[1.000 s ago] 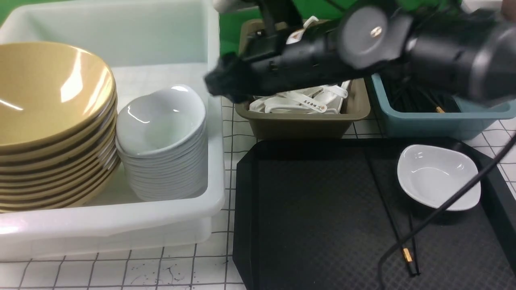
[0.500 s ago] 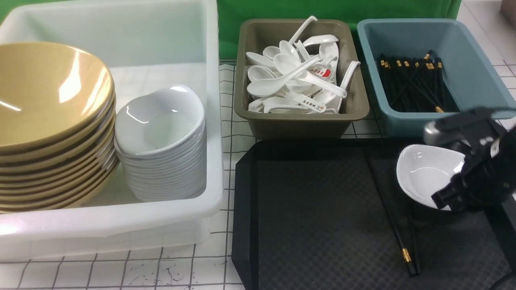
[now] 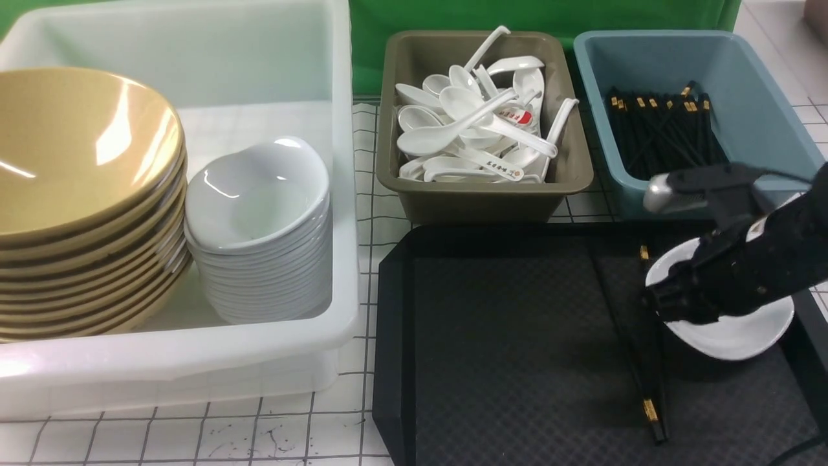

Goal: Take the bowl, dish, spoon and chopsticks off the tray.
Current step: Use the right arm to grab the plate

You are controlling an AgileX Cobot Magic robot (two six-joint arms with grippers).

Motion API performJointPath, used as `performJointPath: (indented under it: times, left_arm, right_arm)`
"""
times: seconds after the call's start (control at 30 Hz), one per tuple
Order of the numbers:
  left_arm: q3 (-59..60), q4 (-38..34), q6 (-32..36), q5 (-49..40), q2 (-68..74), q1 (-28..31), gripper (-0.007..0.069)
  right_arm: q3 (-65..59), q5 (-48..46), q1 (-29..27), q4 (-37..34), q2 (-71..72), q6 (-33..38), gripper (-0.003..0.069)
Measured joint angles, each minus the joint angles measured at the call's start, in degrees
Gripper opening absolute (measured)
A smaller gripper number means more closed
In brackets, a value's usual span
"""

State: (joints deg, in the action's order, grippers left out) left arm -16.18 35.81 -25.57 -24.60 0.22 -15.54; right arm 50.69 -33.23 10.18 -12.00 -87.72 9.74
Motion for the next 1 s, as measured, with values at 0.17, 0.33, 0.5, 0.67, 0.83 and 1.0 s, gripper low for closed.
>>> performJointPath:
  times: [0.17, 0.33, 0.5, 0.67, 0.83, 1.0]
  left_arm:
    - [0.0, 0.0, 0.0, 0.0, 0.0, 0.0, -0.0013]
    - [0.0, 0.46, 0.0, 0.0, 0.0, 0.0, -0.0013]
    - [0.0, 1.0, 0.0, 0.0, 0.0, 0.0, -0.0013]
    - [0.0, 1.11, 0.0, 0.0, 0.0, 0.0, -0.0013]
    - [0.0, 1.22, 0.0, 0.0, 0.0, 0.0, -0.0013]
    - [0.0, 1.22, 0.0, 0.0, 0.0, 0.0, -0.0013]
  right_arm:
    - [-0.3, -1.67, -6.14, 1.03, 4.35, -5.32, 0.0402]
    - [-3.64, -0.25, -12.1, 1.3, 4.43, -9.74, 0.0467]
    - [-4.54, 7.04, -14.01, 1.3, 1.72, -5.76, 0.0475]
    - [-2.29, 11.8, -14.01, 1.3, -2.34, -3.81, 0.0476]
    - [1.13, 10.79, -14.01, 1.15, -8.79, -3.52, 0.0476]
    - [2.27, 6.39, -13.35, 0.94, -11.23, -1.07, 0.0445]
